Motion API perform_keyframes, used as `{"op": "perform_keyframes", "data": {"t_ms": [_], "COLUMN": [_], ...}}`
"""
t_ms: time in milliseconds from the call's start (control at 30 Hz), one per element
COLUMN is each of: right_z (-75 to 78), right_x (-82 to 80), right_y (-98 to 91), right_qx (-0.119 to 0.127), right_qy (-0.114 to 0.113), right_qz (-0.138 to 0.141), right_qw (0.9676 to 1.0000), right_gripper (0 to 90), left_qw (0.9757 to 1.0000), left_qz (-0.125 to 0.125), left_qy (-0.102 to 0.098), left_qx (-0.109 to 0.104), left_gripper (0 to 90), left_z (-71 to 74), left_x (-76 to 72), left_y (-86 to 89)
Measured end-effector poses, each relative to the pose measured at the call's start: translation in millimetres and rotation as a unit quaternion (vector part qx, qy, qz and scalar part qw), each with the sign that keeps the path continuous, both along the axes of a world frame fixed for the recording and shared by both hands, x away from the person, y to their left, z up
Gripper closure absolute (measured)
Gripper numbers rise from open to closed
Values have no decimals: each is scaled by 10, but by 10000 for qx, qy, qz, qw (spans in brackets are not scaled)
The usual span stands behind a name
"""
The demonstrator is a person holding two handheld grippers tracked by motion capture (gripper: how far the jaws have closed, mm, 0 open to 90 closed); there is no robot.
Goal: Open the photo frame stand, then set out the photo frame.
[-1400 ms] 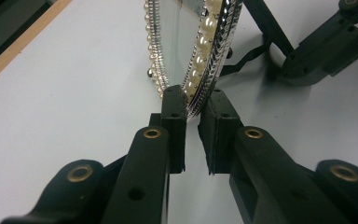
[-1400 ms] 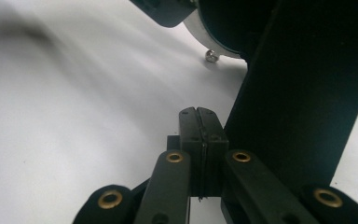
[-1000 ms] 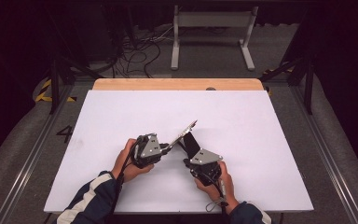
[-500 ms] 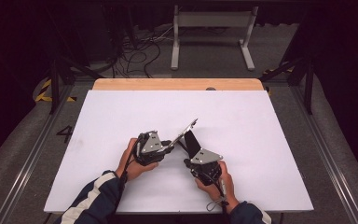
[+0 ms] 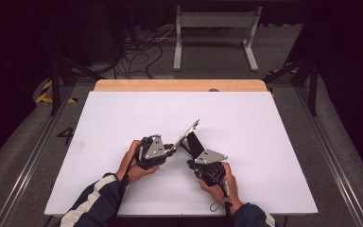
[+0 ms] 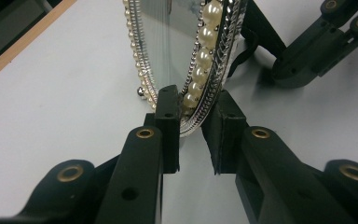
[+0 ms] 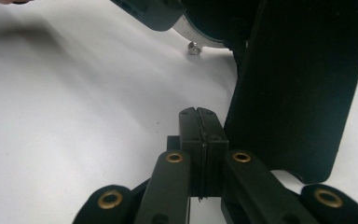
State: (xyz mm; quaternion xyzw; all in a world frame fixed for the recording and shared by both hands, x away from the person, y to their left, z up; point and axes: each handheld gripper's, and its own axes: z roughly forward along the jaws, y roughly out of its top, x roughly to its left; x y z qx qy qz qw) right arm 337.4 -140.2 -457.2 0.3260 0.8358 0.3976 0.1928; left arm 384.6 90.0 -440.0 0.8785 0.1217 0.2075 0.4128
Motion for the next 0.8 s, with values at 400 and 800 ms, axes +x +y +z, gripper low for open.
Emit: {"op": "perform_keyframes", "data": {"t_ms": [400, 800], "right_z": [10, 4], "right_x": [32, 63], "right_y": [-22, -77], "right_qx": [-20, -31], "right_qy": [48, 63], "right_qz": [-7, -76], "right_qw": [10000, 9999], "right_gripper": [900, 900], "left_qw": [9999, 9998], "left_qz": [-82, -50], "left_qy": [-26, -62], "left_qx": [72, 163], "left_gripper": [778, 769], "left_z": [13, 19], "left_x": [-69, -126], "left_y": [46, 17]}}
